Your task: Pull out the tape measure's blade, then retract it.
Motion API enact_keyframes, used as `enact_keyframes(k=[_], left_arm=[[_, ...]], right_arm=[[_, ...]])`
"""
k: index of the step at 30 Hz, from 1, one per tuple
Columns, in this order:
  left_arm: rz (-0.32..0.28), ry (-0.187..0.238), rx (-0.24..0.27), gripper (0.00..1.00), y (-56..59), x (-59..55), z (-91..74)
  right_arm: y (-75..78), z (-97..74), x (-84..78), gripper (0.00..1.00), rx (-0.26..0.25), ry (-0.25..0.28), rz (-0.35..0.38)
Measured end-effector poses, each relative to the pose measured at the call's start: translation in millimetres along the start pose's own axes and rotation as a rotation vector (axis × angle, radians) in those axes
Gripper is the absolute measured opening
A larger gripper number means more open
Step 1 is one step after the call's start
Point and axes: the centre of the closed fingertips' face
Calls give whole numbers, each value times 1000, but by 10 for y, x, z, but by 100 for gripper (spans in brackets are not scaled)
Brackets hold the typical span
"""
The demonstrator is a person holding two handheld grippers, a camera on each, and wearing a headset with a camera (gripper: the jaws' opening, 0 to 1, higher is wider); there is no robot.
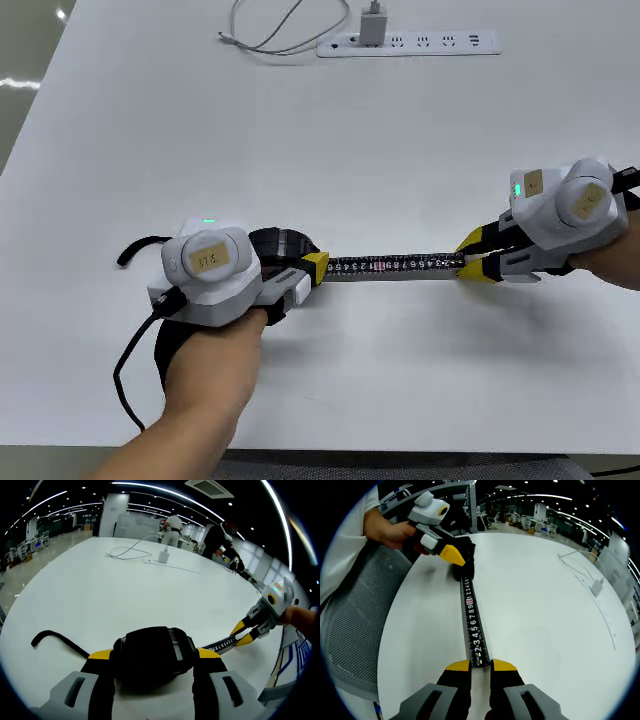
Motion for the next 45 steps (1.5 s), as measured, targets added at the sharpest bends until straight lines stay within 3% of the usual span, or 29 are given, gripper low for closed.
enact_keyframes(k=[45], left_arm=[[-8,-3,-17,58,-5,-6,-8]], right_arm=[[-51,415,610,9,60,107,4]])
Point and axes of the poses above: the centre of the closed fingertips' face, and the gripper's own axes: z roughly forward along the fingers, y roughly to its right, x roughly out of its top, and after that the axes turned 9 degrees about x, right-handed
